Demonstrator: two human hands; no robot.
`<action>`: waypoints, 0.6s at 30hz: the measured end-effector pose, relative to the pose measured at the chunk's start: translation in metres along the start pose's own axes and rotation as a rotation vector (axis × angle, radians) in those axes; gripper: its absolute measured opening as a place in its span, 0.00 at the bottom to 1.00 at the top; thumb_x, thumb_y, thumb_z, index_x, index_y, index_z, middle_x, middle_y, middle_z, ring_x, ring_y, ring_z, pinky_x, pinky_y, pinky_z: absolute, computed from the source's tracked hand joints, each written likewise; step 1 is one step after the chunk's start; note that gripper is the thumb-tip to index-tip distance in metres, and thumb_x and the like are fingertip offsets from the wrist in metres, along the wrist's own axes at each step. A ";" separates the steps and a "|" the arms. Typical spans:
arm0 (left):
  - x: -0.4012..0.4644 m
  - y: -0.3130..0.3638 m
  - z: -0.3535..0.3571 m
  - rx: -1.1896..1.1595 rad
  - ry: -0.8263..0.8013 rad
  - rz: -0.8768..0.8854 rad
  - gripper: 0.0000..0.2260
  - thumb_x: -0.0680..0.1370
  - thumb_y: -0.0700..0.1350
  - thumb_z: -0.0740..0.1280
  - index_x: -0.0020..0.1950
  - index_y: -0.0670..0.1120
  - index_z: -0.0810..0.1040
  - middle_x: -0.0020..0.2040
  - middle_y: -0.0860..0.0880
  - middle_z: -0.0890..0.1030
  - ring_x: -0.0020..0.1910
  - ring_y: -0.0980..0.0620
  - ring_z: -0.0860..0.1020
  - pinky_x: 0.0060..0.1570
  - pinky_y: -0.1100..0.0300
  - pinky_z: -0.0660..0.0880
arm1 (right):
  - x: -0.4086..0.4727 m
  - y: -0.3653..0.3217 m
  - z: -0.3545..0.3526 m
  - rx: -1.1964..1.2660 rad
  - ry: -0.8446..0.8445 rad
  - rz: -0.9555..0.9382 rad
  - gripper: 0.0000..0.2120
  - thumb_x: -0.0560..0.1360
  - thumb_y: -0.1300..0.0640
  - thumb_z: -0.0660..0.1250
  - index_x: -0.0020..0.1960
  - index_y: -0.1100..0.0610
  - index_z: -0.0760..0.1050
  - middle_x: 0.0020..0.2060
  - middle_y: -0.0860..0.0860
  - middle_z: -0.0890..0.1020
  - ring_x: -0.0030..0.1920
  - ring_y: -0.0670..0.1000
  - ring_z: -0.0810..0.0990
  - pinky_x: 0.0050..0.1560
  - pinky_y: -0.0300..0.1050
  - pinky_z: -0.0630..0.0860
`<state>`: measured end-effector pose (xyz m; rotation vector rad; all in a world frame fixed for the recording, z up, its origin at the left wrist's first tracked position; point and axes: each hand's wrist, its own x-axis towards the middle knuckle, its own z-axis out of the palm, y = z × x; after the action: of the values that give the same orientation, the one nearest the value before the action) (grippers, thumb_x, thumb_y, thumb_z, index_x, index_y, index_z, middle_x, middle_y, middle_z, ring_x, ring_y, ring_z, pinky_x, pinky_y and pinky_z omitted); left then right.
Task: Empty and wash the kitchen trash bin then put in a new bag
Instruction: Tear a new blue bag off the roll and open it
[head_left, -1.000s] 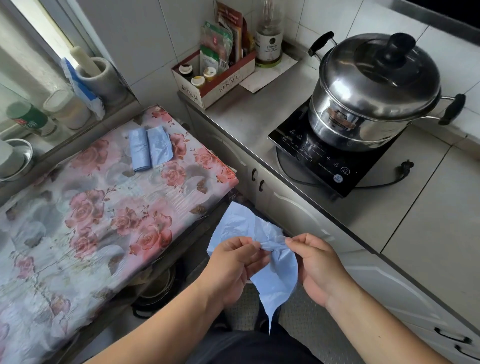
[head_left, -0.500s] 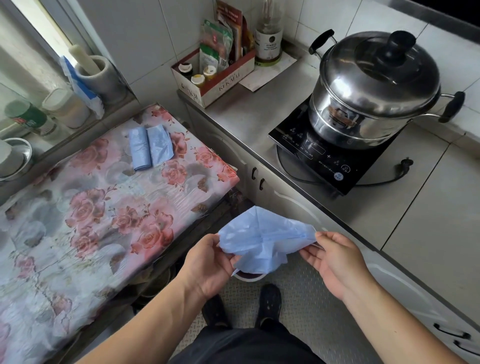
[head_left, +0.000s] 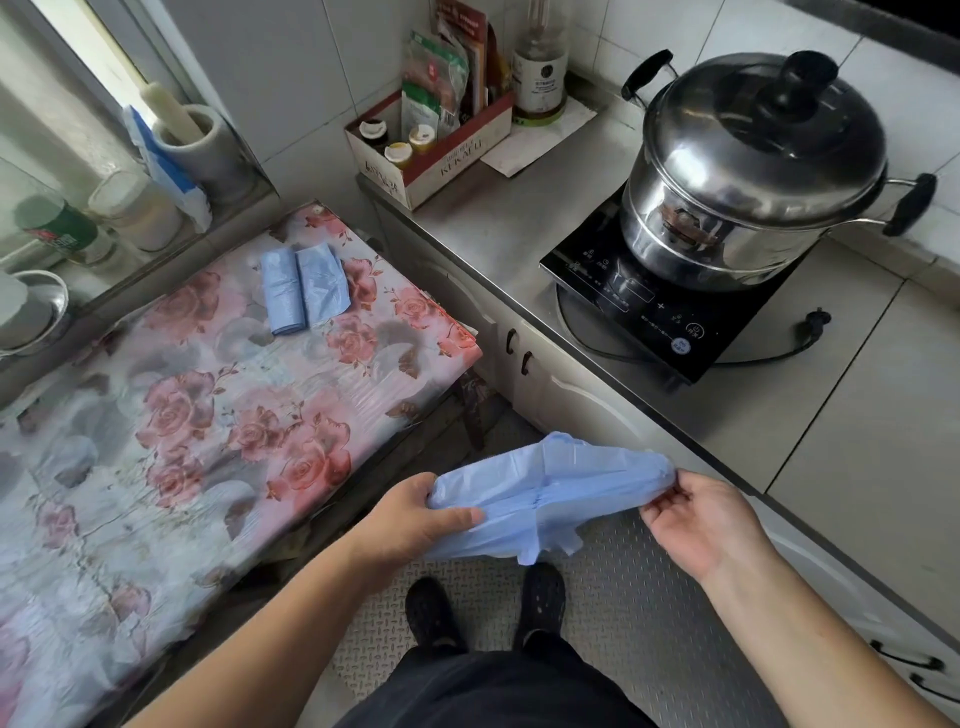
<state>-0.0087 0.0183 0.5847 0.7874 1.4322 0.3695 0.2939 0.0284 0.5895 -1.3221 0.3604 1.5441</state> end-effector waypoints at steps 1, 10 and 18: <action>0.003 -0.001 -0.001 0.048 0.065 -0.013 0.28 0.63 0.51 0.81 0.55 0.37 0.79 0.46 0.43 0.84 0.42 0.47 0.81 0.45 0.52 0.77 | 0.002 -0.002 -0.002 0.000 -0.002 -0.005 0.11 0.82 0.66 0.58 0.60 0.66 0.75 0.46 0.59 0.86 0.45 0.53 0.87 0.43 0.46 0.81; 0.016 -0.004 -0.009 -0.331 0.509 -0.201 0.07 0.78 0.46 0.68 0.51 0.43 0.81 0.45 0.41 0.85 0.36 0.46 0.83 0.31 0.58 0.79 | 0.016 -0.005 -0.018 -0.202 0.095 -0.083 0.13 0.79 0.67 0.60 0.62 0.69 0.74 0.56 0.62 0.82 0.56 0.59 0.82 0.52 0.53 0.80; 0.011 0.023 0.011 -0.368 0.477 -0.185 0.16 0.77 0.62 0.66 0.41 0.50 0.76 0.42 0.50 0.81 0.40 0.50 0.80 0.33 0.60 0.72 | 0.004 0.013 -0.013 -1.374 0.000 -0.378 0.29 0.75 0.37 0.66 0.68 0.55 0.70 0.67 0.54 0.75 0.59 0.49 0.77 0.57 0.47 0.75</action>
<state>0.0085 0.0386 0.5919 0.2696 1.7946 0.6865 0.2907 0.0155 0.5765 -2.1947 -1.1089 1.4101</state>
